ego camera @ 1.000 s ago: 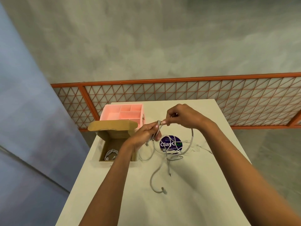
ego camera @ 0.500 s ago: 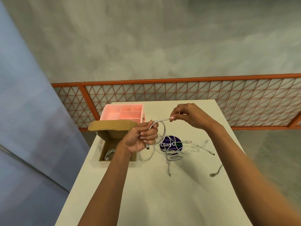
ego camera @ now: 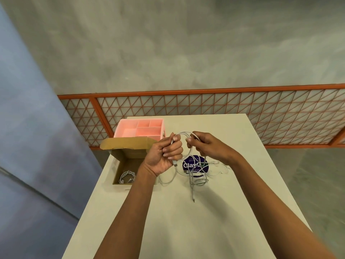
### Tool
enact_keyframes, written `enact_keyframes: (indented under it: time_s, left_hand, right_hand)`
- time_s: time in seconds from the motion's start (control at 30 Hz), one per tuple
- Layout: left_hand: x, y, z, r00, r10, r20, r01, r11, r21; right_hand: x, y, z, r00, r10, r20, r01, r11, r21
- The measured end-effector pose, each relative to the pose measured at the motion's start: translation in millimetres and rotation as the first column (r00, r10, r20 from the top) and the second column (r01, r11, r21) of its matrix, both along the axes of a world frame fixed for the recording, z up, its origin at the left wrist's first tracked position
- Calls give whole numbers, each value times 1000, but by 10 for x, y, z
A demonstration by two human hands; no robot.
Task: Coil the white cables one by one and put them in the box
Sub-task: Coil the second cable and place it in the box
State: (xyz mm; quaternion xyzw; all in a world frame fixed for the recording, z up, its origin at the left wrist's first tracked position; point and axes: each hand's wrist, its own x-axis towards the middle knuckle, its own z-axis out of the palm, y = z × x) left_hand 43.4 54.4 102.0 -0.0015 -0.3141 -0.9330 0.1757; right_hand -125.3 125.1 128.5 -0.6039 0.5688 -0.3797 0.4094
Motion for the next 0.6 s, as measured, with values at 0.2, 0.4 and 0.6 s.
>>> enact_keyframes:
  time_s: [0.2,0.4,0.6]
  left_hand:
    - [-5,-11,-42,999,36,2,-36,999,-9]
    - [-38,-11,-49,998,52,23,-51,998,-44]
    - [-69,-23,-66,997,65,48,-64,997,-33]
  right_hand:
    - [15,-13,52,965,46,259,-58,998,38]
    - [79,-97,62,922,-66,382,20,992,122]
    - [97,-138,37,941,-155,300,129,986,106]
